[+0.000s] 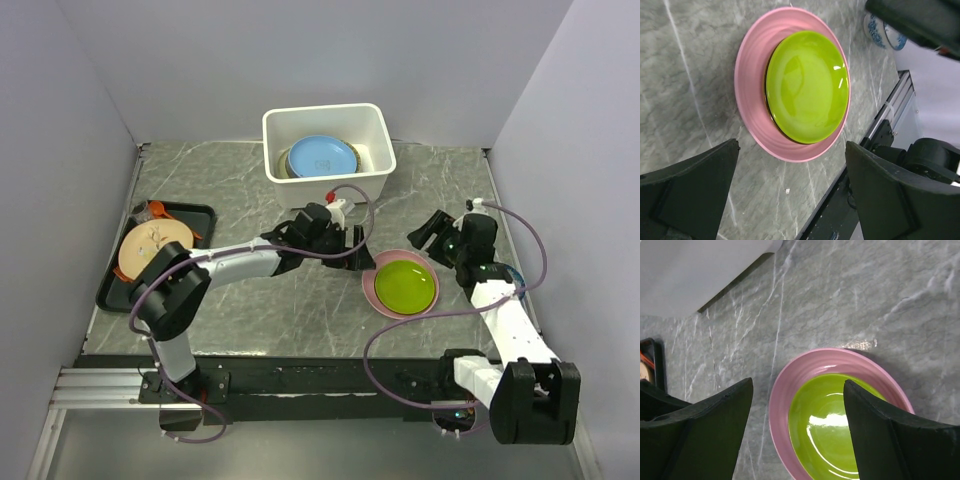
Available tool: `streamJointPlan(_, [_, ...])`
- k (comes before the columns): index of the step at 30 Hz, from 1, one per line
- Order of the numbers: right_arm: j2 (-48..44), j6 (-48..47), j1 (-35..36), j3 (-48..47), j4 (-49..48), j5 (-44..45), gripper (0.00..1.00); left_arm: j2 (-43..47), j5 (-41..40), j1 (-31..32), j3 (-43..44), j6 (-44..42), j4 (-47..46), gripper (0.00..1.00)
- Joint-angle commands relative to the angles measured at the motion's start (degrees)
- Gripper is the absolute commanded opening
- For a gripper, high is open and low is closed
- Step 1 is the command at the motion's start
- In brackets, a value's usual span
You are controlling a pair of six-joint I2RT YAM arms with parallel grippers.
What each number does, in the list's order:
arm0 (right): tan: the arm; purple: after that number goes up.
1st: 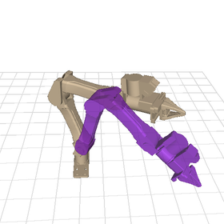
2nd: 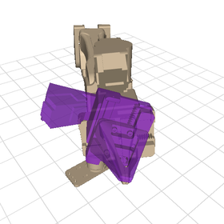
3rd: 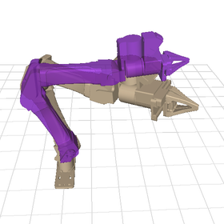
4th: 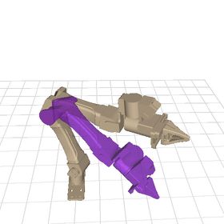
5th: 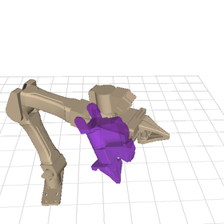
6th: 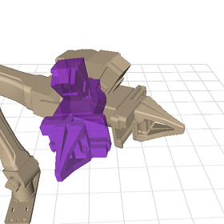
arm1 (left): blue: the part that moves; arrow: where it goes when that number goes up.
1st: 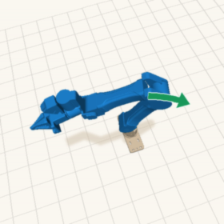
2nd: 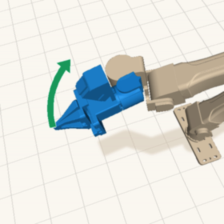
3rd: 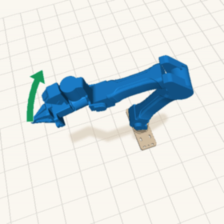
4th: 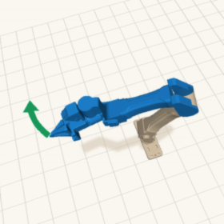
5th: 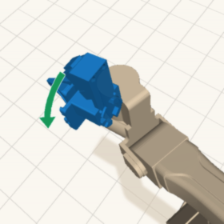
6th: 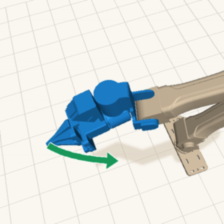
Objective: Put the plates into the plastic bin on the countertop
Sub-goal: Pick up the plate at the center of the board.
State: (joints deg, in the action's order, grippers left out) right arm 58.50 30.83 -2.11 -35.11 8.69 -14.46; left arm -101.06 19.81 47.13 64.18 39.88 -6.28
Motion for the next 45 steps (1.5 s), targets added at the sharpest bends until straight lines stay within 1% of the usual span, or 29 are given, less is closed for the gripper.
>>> streamJointPlan(1, [-2.9, -0.2, -2.0, 1.6, -0.1, -1.5, 0.79, -2.4, 2.3, 0.9, 3.6, -0.2, -2.0, 0.90])
streamJointPlan(9, [-4.0, -0.9, -6.0, 4.3, 0.8, -4.0, 0.79, -6.3, 4.6, 2.5, 6.5, -0.2, -3.7, 0.87])
streamJointPlan(18, [-2.9, -1.8, -8.3, 6.3, 0.2, -6.1, 0.79, -10.5, 6.2, 4.0, 9.2, -0.6, -4.3, 0.84])
streamJointPlan(21, [-2.6, -1.8, -8.6, 6.5, -0.1, -6.5, 0.79, -11.9, 4.5, 4.7, 10.0, -1.2, -4.1, 0.83])
streamJointPlan(27, [-2.3, -2.4, -9.2, 6.6, -0.2, -7.1, 0.79, -14.6, -0.6, 5.7, 13.2, -3.2, 0.9, 0.82])
streamJointPlan(31, [-1.7, -2.6, -9.5, 7.0, -0.8, -7.5, 0.78, -17.6, -0.7, 5.8, 17.2, -3.4, 3.1, 0.81])
streamJointPlan(34, [-1.4, -3.0, -9.8, 7.1, -0.9, -7.8, 0.78, -18.9, -2.0, 5.9, 18.6, -3.6, 5.1, 0.81])
streamJointPlan(39, [-1.1, -3.3, -10.3, 7.2, -1.0, -8.2, 0.78, -19.9, -4.3, 5.9, 19.1, -4.0, 6.2, 0.81])
streamJointPlan(43, [-0.8, -3.6, -10.5, 7.2, -1.2, -8.6, 0.78, -20.2, -4.0, 5.9, 18.7, -3.8, 6.2, 0.81])
streamJointPlan(45, [-0.6, -3.7, -10.7, 7.3, -1.5, -8.8, 0.78, -20.8, -3.6, 5.8, 19.0, -3.5, 6.2, 0.80])
